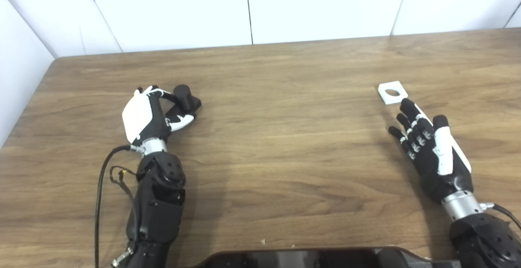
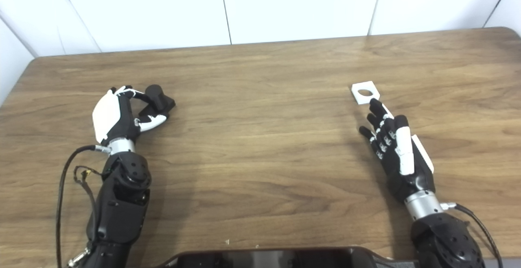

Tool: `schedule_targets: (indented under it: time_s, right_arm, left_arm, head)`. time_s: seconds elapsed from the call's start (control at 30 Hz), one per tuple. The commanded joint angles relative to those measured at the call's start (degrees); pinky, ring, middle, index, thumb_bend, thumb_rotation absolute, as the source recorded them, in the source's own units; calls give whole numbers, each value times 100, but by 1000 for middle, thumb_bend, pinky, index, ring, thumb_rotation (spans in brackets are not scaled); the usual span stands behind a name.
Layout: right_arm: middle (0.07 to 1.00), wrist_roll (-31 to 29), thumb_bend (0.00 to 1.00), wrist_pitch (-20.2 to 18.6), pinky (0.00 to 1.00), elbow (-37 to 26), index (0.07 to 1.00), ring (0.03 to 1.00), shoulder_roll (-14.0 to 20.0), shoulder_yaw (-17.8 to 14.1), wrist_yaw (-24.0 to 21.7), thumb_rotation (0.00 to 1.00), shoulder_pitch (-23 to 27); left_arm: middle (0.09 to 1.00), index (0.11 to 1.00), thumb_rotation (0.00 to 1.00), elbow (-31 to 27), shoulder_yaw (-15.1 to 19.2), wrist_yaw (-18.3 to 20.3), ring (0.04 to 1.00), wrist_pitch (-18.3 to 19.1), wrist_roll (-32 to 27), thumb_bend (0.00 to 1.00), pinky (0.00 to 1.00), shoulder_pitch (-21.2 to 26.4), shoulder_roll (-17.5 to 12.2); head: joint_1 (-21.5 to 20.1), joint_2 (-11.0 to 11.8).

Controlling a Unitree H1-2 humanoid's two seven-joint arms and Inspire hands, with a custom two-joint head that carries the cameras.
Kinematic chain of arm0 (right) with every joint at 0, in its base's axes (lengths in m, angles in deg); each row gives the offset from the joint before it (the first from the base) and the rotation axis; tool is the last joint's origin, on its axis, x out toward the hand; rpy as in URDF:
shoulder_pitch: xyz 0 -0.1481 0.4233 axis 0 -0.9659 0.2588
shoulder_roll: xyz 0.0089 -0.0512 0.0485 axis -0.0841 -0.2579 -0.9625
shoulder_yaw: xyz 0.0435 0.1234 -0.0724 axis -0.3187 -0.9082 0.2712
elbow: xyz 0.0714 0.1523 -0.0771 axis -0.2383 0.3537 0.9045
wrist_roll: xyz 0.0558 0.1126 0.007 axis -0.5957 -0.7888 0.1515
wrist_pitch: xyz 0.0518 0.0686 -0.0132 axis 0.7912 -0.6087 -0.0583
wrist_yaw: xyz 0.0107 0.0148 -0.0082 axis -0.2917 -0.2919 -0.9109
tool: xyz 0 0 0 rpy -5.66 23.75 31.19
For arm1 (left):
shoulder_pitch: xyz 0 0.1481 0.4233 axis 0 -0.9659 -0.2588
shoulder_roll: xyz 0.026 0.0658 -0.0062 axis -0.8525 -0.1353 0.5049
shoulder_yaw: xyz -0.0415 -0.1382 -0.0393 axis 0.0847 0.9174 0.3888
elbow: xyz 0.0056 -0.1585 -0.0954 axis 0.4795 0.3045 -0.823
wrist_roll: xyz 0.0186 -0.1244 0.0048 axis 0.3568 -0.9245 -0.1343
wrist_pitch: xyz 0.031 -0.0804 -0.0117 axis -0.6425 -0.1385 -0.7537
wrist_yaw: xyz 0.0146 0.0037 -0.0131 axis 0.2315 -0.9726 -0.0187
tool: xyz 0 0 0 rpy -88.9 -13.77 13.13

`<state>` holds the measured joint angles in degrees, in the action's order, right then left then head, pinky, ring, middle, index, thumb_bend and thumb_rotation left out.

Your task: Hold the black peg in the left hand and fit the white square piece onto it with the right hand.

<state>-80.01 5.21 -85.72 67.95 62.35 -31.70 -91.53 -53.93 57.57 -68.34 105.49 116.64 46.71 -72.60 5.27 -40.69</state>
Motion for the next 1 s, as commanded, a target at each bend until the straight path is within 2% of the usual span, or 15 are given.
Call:
schedule_targets:
  time_s: [0.0,0.17,0.37,0.47,0.6,0.73,0.83,0.97]
  right_arm:
    - [997,-18,685,84,924,-191,952,1000,62,18,-38,1000,86]
    - [997,-12,676,74,931,-210,949,1000,51,45,-43,1000,90]
    - [1000,59,674,38,935,-264,949,1000,31,110,-10,1000,94]
    - [1000,140,676,40,923,-303,946,1000,17,152,26,1000,79]
    - [1000,148,676,-3,919,-359,951,1000,-28,173,66,1000,59]
    - [1000,133,679,-56,937,-404,968,1000,-56,196,82,1000,39]
    - [1000,103,677,-60,956,-421,966,1000,-85,210,85,1000,32]
    - [1000,139,669,-55,952,-459,965,1000,-111,236,102,1000,27]
  left_arm:
    - [886,490,45,-253,-53,3,982,-56,-43,513,860,8,-66]
    - [871,490,46,-523,-196,98,964,-78,-100,514,832,-135,-64]
    - [873,491,50,-929,-453,429,973,39,-74,514,878,-352,-99]
    - [870,491,51,-1091,-671,629,970,77,98,515,865,-461,-153]
    - [869,491,53,-1304,-789,870,970,107,193,515,854,-555,-143]
    - [871,492,51,-1558,-1016,1038,965,-6,300,515,839,-683,-224]
    - [857,492,58,-1720,-1272,1131,942,-94,491,514,787,-780,-280]
    - [858,492,61,-1907,-1494,1286,937,-97,599,514,792,-897,-260]
  head:
    - [-4,-3]
    - [-61,-10]
    - [-136,-29]
    - [-177,-40]
    - [-219,-46]
    - [-273,-65]
    - [-322,-68]
    - [-373,-86]
